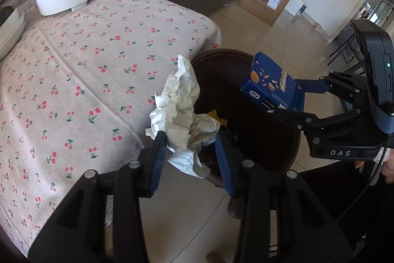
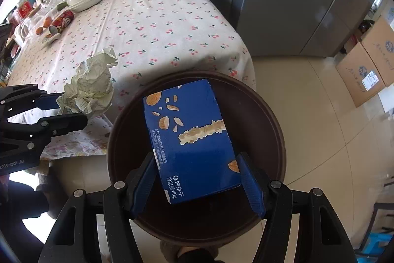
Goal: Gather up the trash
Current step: 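Carry the white bag and biscuit box over the brown bin and open both tools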
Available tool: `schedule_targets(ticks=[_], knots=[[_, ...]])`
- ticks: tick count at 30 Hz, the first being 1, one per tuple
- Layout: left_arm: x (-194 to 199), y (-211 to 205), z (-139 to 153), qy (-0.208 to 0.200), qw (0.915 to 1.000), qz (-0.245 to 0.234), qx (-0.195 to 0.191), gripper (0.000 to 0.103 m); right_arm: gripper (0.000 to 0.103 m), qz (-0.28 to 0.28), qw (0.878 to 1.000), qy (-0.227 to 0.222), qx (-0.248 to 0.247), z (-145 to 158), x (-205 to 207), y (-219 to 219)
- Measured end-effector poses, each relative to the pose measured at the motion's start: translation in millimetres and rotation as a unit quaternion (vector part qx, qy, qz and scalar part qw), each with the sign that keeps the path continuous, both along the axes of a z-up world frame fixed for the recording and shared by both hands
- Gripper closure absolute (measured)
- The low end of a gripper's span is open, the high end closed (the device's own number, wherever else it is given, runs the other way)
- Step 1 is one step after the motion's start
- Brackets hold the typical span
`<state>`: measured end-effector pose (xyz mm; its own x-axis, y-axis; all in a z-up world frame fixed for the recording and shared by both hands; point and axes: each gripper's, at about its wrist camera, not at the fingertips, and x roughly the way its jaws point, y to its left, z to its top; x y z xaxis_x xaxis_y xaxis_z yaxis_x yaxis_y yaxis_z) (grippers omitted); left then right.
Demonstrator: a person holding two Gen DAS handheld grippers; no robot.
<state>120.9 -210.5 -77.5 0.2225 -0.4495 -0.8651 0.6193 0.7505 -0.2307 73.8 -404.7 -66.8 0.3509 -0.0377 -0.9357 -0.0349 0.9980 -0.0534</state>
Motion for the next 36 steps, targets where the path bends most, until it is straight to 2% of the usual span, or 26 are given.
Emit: schedule_targets(ticks=[5,7,8,10,16,21,26,36], knots=[[-7.1,-28.7,-6.4,0.018,0.9987,-0.037,-0.03,0.059,0.036,-0.025,1.0,0.008,-0.001,-5.9,-14.5,-25.3],[-8.8,-38.0,-9.0,0.032,0.9968,-0.056,-0.047,0.051,0.036,-0.031,0.999,0.009,-0.004,-6.9,-18.8,-32.1],[-9.4,-40.6,-9.6,0.032,0.9969,-0.056,-0.045,0.047,0.036,-0.034,0.999,0.01,-0.005,-7.5,-21.0,-35.4],[-10.5,-43.5,-8.6,0.014,0.9985,-0.046,-0.028,0.022,0.036,-0.04,0.999,0.012,-0.006,-8.7,-24.3,-40.4],[-8.3,-40.0,-6.9,-0.02,0.9992,-0.03,0.018,0.011,0.036,-0.042,0.999,0.015,-0.007,-10.4,-24.9,-43.8],[-8.3,-23.1,-5.4,-0.042,0.9981,-0.01,0.043,0.006,0.039,-0.038,0.999,0.013,-0.004,-9.6,-21.5,-36.0],[-8.7,-1.0,-3.8,-0.054,0.9969,0.006,0.057,0.004,0.028,-0.042,0.999,0.012,0.002,-9.1,-15.5,-28.6],[-7.7,53.6,-5.7,-0.052,0.9942,0.056,0.076,0.004,0.022,-0.018,1.0,0.009,-0.003,-7.0,0.7,3.0]])
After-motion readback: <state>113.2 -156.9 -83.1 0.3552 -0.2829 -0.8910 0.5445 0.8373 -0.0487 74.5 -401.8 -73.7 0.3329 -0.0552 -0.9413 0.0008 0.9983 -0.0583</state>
